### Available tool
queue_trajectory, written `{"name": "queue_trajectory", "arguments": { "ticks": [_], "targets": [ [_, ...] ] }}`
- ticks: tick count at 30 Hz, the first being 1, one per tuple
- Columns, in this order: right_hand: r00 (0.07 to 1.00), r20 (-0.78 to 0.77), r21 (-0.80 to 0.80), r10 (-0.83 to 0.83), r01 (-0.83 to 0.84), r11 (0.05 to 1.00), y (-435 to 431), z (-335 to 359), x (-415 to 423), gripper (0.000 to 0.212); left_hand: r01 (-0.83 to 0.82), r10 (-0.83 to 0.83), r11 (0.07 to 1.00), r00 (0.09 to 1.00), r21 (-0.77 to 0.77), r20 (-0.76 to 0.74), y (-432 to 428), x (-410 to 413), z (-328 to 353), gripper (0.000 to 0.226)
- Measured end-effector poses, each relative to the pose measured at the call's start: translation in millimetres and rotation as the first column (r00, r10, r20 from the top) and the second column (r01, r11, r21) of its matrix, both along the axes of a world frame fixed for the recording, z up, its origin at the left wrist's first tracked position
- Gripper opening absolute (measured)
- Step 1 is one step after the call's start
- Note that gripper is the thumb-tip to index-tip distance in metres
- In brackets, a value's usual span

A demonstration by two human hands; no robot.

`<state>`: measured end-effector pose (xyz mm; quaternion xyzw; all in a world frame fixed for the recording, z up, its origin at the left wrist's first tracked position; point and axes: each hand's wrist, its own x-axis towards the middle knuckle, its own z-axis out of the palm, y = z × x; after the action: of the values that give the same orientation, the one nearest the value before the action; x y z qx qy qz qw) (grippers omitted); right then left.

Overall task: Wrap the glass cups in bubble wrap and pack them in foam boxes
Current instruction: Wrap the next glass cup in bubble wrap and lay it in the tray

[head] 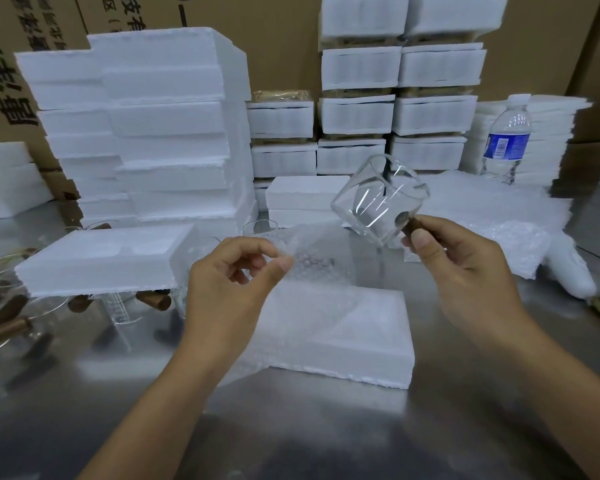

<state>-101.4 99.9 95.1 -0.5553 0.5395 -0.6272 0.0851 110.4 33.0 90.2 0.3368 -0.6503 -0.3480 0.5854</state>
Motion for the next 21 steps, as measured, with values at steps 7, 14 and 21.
{"name": "queue_trajectory", "arguments": {
  "ticks": [7,14,21],
  "targets": [
    [0.908,-0.403,0.003,-0.113,0.124,0.992,4,-4,-2,0.017,0.095,-0.08,0.992,0.981,0.08,-0.174,3,0,5,0.01],
    [0.809,-0.563,0.033,-0.17,0.228,0.973,4,-12,18,0.023,0.044,-0.047,0.991,0.999,-0.124,-0.018,11,-3,8,0.015],
    [0.959,-0.28,0.274,0.045,0.035,0.961,11,-4,29,0.022,0.028,0.083,0.87,0.976,-0.493,0.201,24,-14,9,0.01]
  ]
}}
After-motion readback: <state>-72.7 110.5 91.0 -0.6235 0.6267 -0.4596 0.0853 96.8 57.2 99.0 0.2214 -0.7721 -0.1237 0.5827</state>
